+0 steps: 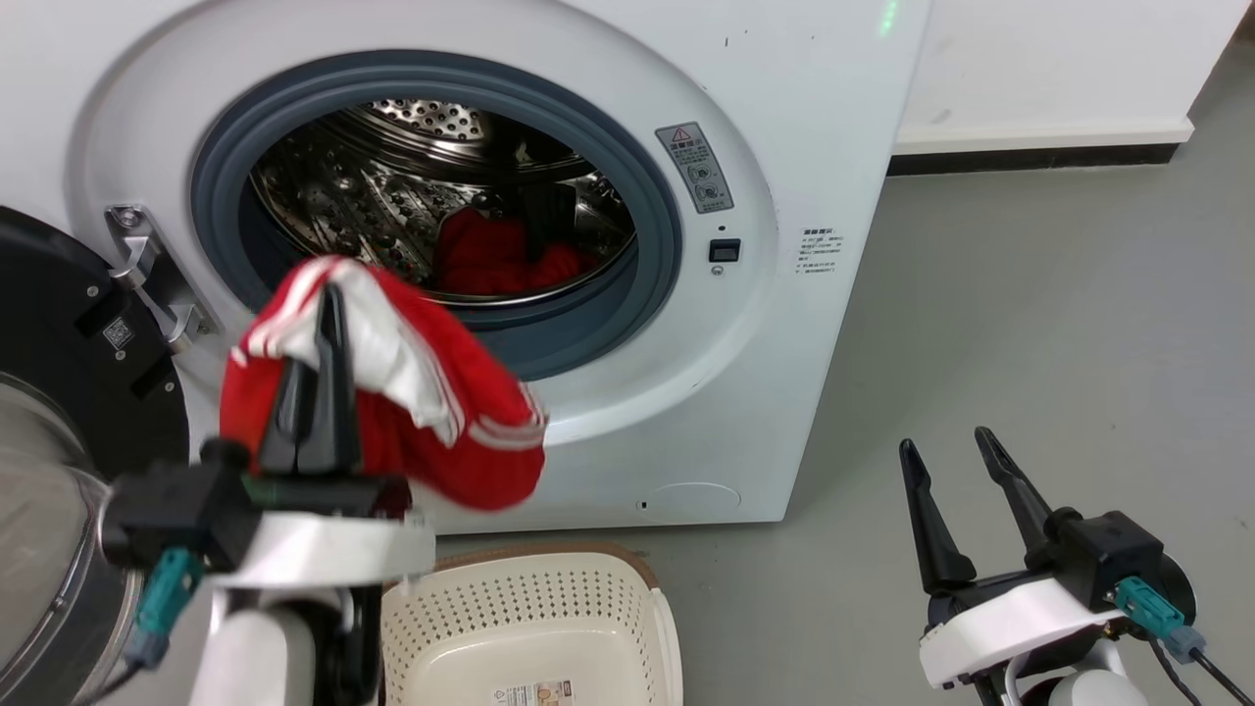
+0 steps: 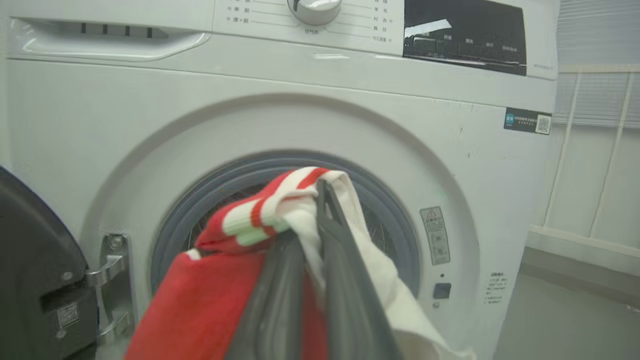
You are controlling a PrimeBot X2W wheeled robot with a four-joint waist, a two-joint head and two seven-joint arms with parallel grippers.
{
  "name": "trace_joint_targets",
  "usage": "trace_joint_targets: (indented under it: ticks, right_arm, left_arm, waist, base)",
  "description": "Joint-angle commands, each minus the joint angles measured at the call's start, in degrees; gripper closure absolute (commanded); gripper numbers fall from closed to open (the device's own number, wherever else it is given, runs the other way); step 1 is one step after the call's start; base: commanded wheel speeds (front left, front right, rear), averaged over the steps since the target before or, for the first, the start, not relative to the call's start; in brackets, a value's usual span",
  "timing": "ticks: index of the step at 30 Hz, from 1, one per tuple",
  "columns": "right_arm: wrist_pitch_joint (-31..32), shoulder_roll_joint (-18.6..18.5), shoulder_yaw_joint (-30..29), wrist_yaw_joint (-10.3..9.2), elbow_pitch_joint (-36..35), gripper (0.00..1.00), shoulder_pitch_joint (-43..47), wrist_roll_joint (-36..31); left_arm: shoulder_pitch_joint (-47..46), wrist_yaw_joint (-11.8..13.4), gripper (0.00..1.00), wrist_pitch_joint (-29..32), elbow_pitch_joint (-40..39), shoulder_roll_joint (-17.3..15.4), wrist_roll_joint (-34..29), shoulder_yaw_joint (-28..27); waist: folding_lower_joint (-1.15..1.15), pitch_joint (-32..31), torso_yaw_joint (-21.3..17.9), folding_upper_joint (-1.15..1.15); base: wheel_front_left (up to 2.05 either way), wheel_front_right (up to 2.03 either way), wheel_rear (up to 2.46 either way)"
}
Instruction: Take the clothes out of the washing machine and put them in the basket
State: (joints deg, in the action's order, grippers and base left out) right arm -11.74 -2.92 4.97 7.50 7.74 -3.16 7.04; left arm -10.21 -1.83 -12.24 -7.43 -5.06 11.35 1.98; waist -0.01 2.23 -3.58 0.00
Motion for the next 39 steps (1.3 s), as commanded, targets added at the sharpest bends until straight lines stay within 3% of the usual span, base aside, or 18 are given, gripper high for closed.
trace_joint_targets:
  ticks: [1,7,14,27,39]
  right_arm:
    - [0.2,0.1,0.0,-0.02,-0.4,0.0,0.7,-0.5]
    - [0.7,0.1,-0.2,-0.02,-1.4,0.0,0.2,-0.8]
    - [0.6,0.1,0.1,-0.02,-2.3,0.0,-2.1,-1.0]
    - [-0.3,0.1,1.6,-0.03,-2.3,0.0,-8.0,-1.4]
    - [-1.6,0.1,4.0,-0.03,-2.3,0.0,-14.0,-0.9]
  left_arm:
    - [2.2,0.6,1.0,0.4,-0.9,0.3,0.5,0.2]
    - [11.1,3.7,1.0,1.0,-0.3,1.3,1.7,1.2]
    - [13.9,4.1,1.0,-0.9,11.1,1.9,5.0,4.1]
    - [-2.8,0.1,1.0,-3.1,39.6,2.1,8.0,3.5]
    - [-16.9,0.0,1.0,-3.0,59.3,1.3,7.3,-3.9]
  waist:
    - [0.01,0.3,0.2,0.0]
    - [0.01,2.6,0.9,0.0]
    - [0.01,7.5,1.1,0.0]
    - [0.01,19.9,-0.6,0.0]
    - [0.01,31.9,-4.4,0.0]
  base:
    - [0.0,0.0,0.0]
    - [0.0,0.0,0.0]
    - [0.0,0.0,0.0]
    - [0.0,0.0,0.0]
    - [0.0,0.0,0.0]
